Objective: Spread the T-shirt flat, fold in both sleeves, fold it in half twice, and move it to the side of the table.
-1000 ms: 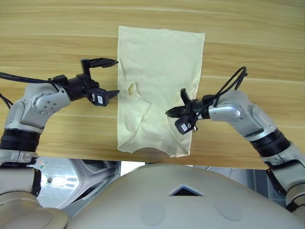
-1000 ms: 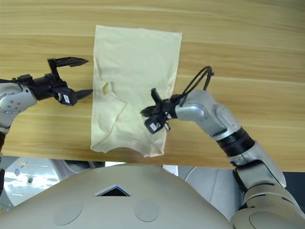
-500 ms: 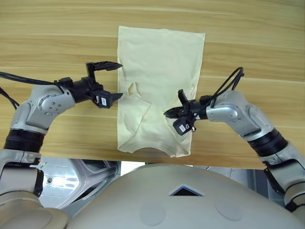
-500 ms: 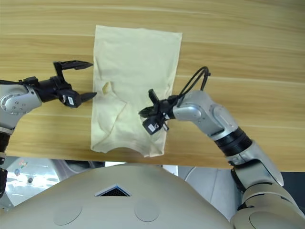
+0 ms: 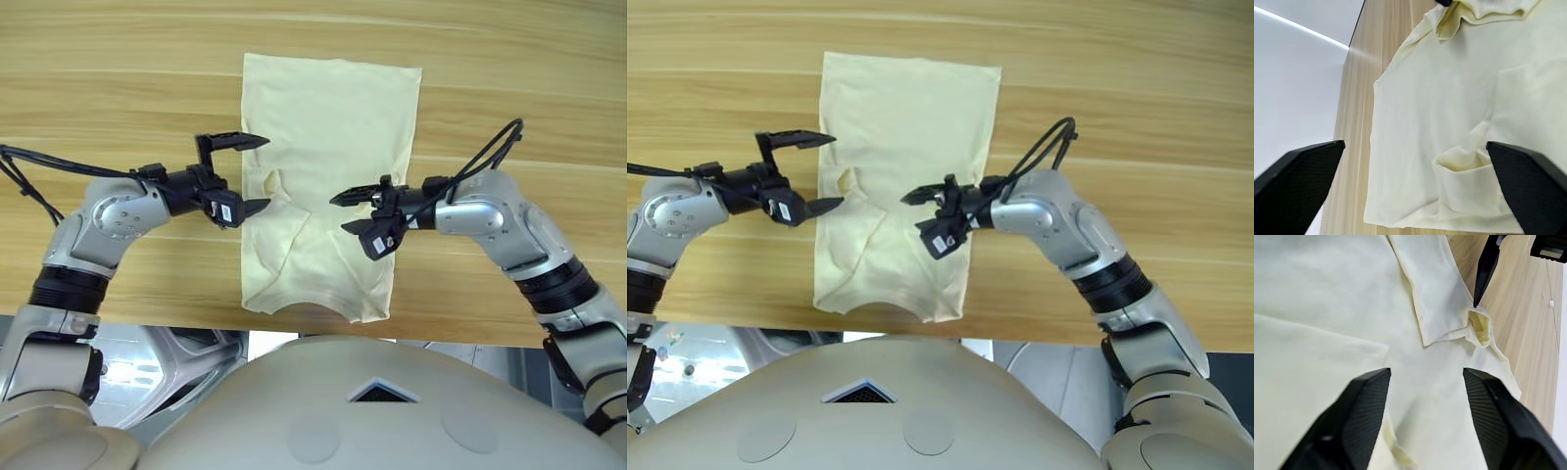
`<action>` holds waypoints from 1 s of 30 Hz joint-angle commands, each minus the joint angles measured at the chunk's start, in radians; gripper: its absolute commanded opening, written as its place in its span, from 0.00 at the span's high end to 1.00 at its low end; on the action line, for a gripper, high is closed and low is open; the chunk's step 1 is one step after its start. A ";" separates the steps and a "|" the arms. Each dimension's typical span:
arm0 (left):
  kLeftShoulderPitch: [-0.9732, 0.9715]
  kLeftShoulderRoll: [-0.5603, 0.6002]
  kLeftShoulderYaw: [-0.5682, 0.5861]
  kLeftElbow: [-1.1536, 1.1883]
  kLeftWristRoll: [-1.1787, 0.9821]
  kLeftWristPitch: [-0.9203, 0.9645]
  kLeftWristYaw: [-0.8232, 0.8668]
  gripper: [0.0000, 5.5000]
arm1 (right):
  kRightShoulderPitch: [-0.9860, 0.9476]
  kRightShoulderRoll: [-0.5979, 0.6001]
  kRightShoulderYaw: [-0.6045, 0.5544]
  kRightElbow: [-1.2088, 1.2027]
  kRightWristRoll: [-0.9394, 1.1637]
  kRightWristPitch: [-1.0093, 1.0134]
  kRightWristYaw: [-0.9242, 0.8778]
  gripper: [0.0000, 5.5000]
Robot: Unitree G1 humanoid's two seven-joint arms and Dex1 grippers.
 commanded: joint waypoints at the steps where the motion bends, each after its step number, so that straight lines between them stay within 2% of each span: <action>1: 0.045 0.050 0.017 -0.044 -0.197 -0.003 -0.085 0.02 | -0.005 -0.109 -0.189 -0.042 0.079 0.012 -0.033 0.38; 5: 0.151 0.198 0.118 0.021 -0.389 -0.070 -0.190 0.02 | 0.171 -0.298 -0.436 -0.051 0.173 -0.032 -0.036 0.24; 9: 0.377 0.380 0.208 0.022 -0.548 -0.120 -0.336 0.02 | 0.452 -0.441 -0.682 0.030 0.211 -0.113 -0.004 0.24; 10: 0.414 0.399 0.209 0.018 -0.558 -0.127 -0.360 0.02 | 0.518 -0.453 -0.716 0.032 0.216 -0.128 0.007 0.24; 13: 0.466 0.332 0.207 0.037 -0.348 -0.128 -0.280 0.02 | 0.686 -0.449 -0.768 0.010 0.214 -0.151 0.017 0.24; 16: 0.495 0.280 0.154 0.050 -0.143 -0.159 -0.231 0.02 | 0.756 -0.435 -0.769 0.006 0.232 -0.176 0.010 0.24; 23: 0.412 0.166 0.040 -0.023 -0.099 -0.142 -0.199 0.02 | 0.849 -0.364 -0.606 -0.014 0.183 -0.203 -0.012 0.24; 27: 0.403 0.161 0.017 -0.033 -0.088 -0.146 -0.186 0.02 | 0.835 -0.329 -0.497 -0.026 0.154 -0.194 -0.020 0.24; 30: 0.420 0.189 0.011 -0.063 -0.103 -0.150 -0.188 0.02 | 0.829 -0.331 -0.458 -0.056 0.154 -0.177 -0.023 0.24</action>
